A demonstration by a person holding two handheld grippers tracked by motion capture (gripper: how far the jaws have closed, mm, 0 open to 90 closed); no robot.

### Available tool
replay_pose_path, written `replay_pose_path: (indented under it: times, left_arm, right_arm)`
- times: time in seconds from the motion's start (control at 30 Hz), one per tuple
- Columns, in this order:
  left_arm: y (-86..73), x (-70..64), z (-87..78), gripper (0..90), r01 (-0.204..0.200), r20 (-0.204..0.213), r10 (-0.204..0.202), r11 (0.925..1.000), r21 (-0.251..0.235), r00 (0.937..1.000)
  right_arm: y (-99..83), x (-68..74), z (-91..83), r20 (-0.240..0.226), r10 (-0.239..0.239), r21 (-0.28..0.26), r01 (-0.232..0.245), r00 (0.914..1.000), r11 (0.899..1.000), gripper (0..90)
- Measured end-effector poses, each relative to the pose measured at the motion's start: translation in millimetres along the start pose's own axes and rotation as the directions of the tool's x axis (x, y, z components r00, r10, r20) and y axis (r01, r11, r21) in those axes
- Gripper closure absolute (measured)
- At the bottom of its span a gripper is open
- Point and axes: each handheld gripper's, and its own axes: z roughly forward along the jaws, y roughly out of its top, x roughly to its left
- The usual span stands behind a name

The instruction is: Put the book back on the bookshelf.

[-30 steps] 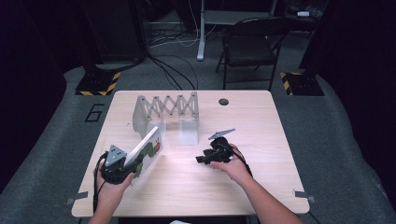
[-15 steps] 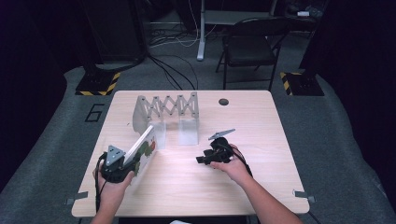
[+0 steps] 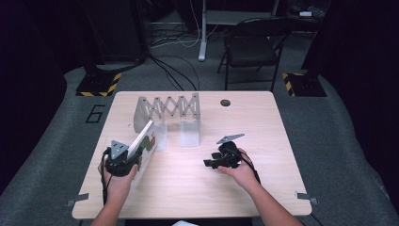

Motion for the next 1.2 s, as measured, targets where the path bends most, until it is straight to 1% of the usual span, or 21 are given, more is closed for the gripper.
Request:
replay_pose_path:
  times: [0.03,0.07,0.1,0.13,0.17,0.27,0.3,0.43,0.47,0.5,0.53,0.63,0.67,0.8,0.83,0.9,0.93,1.03,1.07,1.1,1.2]
  left_arm:
    - [1.0,-0.3,2.2,75.7,0.003,0.001,-0.003,1.0,-0.004,1.0]
    - [1.0,-0.3,2.2,75.6,0.003,0.001,-0.003,1.0,-0.004,1.0]
    - [3.0,-0.6,6.2,75.6,0.003,0.001,-0.003,1.0,-0.007,1.0]
    - [4.2,-0.4,7.9,75.7,0.0,0.003,0.0,1.0,-0.005,1.0]
    - [5.3,-0.6,9.8,75.7,0.001,0.002,-0.001,1.0,-0.007,1.0]
    - [8.7,-1.2,15.4,75.7,-0.002,-0.004,0.002,0.9999,-0.012,1.0]
    - [8.7,-1.2,15.4,75.7,-0.002,-0.004,0.002,0.9999,-0.012,1.0]
    - [12.7,-0.4,25.2,75.7,0.005,-0.014,-0.005,0.9999,-0.012,0.9999]
    - [13.5,0.2,26.7,75.7,0.003,-0.015,-0.003,1.0,-0.008,0.9999]
    - [14.0,0.2,28.6,75.7,0.006,-0.016,-0.006,0.9999,-0.009,0.9999]
    - [14.5,0.3,30.6,75.7,0.008,-0.02,-0.009,0.9999,-0.012,0.9998]
    - [14.9,1.0,37.2,75.6,0.013,-0.033,-0.014,0.9999,-0.009,0.9994]
    - [14.8,1.7,39.5,75.6,0.01,-0.037,-0.01,1.0,0.0,0.9993]
    - [15.0,2.4,45.0,75.6,0.018,-0.047,-0.019,0.9998,-0.007,0.9987]
    - [15.4,2.7,46.3,75.6,0.014,-0.051,-0.014,0.9999,-0.004,0.9986]
    - [15.7,2.4,48.5,75.5,0.017,-0.061,-0.017,0.9999,-0.003,0.998]
    - [16.1,1.8,51.2,75.5,0.017,-0.067,-0.017,0.9999,-0.002,0.9976]
    - [16.7,1.6,53.1,75.3,0.022,-0.072,-0.022,0.9998,0.0,0.9972]
    - [16.9,1.8,55.1,75.2,0.017,-0.08,-0.017,0.9998,0.001,0.9966]
    - [16.9,1.4,56.7,75.2,0.022,-0.084,-0.023,0.9997,-0.003,0.9962]
    - [17.1,1.6,59.2,75.0,0.011,-0.089,-0.011,0.9999,0.009,0.996]
  right_arm:
    - [-1.6,-0.1,-1.5,0.006,-0.002,-0.007,0.002,1.0,1.0,45.8]
    - [-3.3,0.7,-3.8,0.011,0.014,0.0,-0.014,0.9998,1.0,45.8]
    - [-4.9,-0.6,-5.7,0.016,0.007,-0.004,-0.007,0.9998,1.0,45.8]
    - [-6.6,-0.7,-7.8,0.021,0.017,-0.006,-0.017,0.9996,1.0,45.8]
    - [-8.2,-2.2,-9.7,0.027,0.012,-0.014,-0.011,0.9996,1.0,45.7]
    - [-12.9,-3.7,-17.0,0.041,0.04,-0.024,-0.039,0.9983,0.999,45.7]
    - [-12.9,-3.7,-17.0,0.041,0.04,-0.024,-0.039,0.9983,0.999,45.7]
    - [-20.8,-7.1,-25.8,0.063,0.054,-0.038,-0.051,0.9966,0.998,45.7]
    - [-22.1,-6.6,-28.1,0.065,0.068,-0.035,-0.066,0.9956,0.997,45.7]
    - [-23.5,-7.9,-29.1,0.071,0.058,-0.046,-0.055,0.9957,0.997,45.7]
    - [-24.9,-7.4,-31.4,0.074,0.072,-0.041,-0.069,0.9946,0.997,45.8]
    - [-28.7,-9.2,-36.0,0.086,0.078,-0.051,-0.074,0.9932,0.996,45.8]
    - [-29.7,-9.0,-37.4,0.088,0.092,-0.051,-0.088,0.9919,0.995,45.7]
    - [-33.2,-11.0,-40.6,0.096,0.091,-0.059,-0.086,0.9912,0.995,45.6]
    - [-35.2,-11.0,-43.1,0.1,0.107,-0.057,-0.101,0.9893,0.993,45.5]
    - [-36.1,-11.5,-43.6,0.105,0.107,-0.062,-0.101,0.9887,0.993,45.5]
    - [-37.8,-11.3,-45.2,0.106,0.117,-0.06,-0.111,0.9875,0.992,45.4]
    - [-39.5,-12.6,-46.4,0.113,0.109,-0.067,-0.102,0.9876,0.993,45.4]
    - [-40.9,-12.0,-48.4,0.112,0.125,-0.064,-0.118,0.9859,0.991,45.3]
    - [-41.7,-12.0,-49.3,0.113,0.128,-0.062,-0.122,0.9852,0.991,45.3]
    - [-43.0,-12.6,-50.2,0.118,0.127,-0.066,-0.12,0.9849,0.991,45.2]
